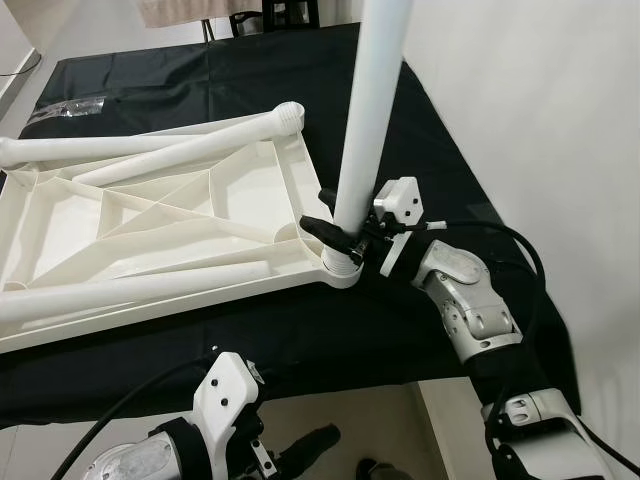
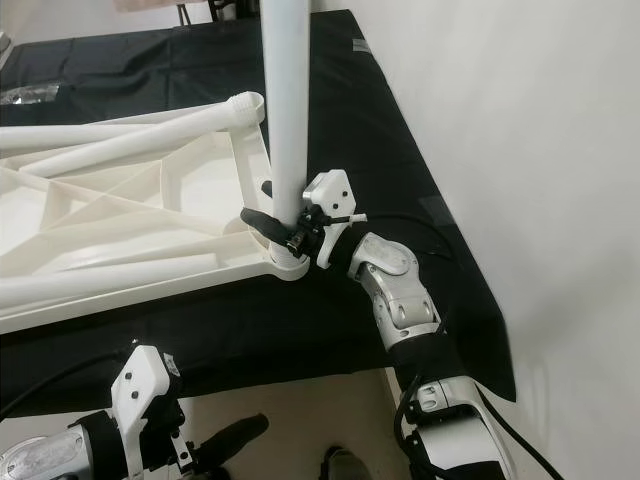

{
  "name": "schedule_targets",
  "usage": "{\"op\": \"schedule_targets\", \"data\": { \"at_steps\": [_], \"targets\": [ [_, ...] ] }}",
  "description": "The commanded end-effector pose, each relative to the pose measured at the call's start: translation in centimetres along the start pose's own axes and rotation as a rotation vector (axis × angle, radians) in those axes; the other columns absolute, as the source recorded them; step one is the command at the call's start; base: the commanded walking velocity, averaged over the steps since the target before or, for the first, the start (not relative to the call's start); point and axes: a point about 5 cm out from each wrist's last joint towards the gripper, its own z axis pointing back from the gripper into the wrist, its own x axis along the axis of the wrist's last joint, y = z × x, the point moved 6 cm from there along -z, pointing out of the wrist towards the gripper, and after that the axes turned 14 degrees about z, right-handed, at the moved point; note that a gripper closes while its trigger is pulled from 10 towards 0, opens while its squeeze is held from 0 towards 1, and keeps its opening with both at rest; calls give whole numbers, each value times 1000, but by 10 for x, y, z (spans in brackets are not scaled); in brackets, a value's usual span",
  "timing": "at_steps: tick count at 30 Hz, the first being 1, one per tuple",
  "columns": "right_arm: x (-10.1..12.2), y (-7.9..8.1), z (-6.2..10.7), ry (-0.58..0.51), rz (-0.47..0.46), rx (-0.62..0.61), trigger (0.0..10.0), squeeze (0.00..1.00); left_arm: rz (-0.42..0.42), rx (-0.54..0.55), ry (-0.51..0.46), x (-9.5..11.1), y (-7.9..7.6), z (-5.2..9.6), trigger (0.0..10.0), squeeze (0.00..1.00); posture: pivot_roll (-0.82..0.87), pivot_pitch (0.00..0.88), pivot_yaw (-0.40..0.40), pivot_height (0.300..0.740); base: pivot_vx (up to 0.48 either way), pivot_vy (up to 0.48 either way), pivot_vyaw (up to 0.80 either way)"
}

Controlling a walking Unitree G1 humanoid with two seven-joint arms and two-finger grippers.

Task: Building children table

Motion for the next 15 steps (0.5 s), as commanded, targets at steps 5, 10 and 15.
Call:
{"op": "schedule_targets", "data": {
  "at_steps": [5, 10, 15],
  "targets": [
    [-15, 49, 3, 19, -37, 269, 10000, 0, 2, -9, 12, 0, -5, 3, 10000, 0, -1, 291, 11, 740, 0, 0, 0],
    [-22, 55, 6, 67, 39, 367, 10000, 0, 4, -11, 13, 0, -6, 3, 10000, 0, 1, 296, 8, 740, 0, 0, 0],
    [-29, 61, 14, 110, 43, 468, 10000, 0, 5, -8, 12, 0, -6, 4, 10000, 0, 3, 300, 5, 740, 0, 0, 0]
  ]
}}
